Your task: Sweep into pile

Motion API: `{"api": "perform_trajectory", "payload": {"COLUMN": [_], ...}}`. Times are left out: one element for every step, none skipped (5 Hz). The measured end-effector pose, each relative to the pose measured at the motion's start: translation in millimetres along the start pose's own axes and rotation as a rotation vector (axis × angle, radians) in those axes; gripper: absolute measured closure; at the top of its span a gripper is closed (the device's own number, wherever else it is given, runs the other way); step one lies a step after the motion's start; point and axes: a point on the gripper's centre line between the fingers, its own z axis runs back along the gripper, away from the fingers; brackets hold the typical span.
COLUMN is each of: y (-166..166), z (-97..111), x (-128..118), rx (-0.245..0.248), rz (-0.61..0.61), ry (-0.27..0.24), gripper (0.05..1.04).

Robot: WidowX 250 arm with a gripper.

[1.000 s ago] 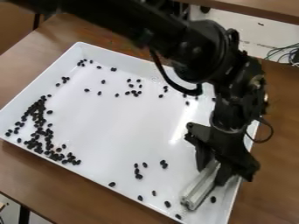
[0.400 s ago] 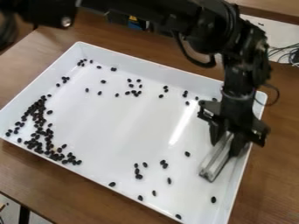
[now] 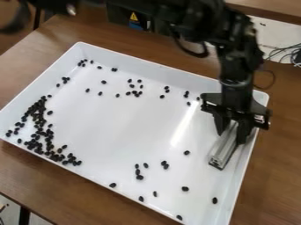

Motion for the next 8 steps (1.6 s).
{"api": "perform_trajectory", "payload": {"y": [20,43,57,65,99,183,286,311], "z": [2,5,5,9,17,30,51,56], "x": [10,14,16,16,9,-2,-24,-27], "rx": [-0.002,0.005,0.026,0.080,0.111,0.133,0.151,0.166], "rz": [0.071,0.132,0.173,0.142,0.201,0.412,0.641,0.669], "ry": [-0.043,-0.058,-0.059,-0.062,-0.057,-0.044,-0.087,-0.093], "gripper": [0.731,0.731,0.731,0.731,0.731,0.731,0.731,0.731]}}
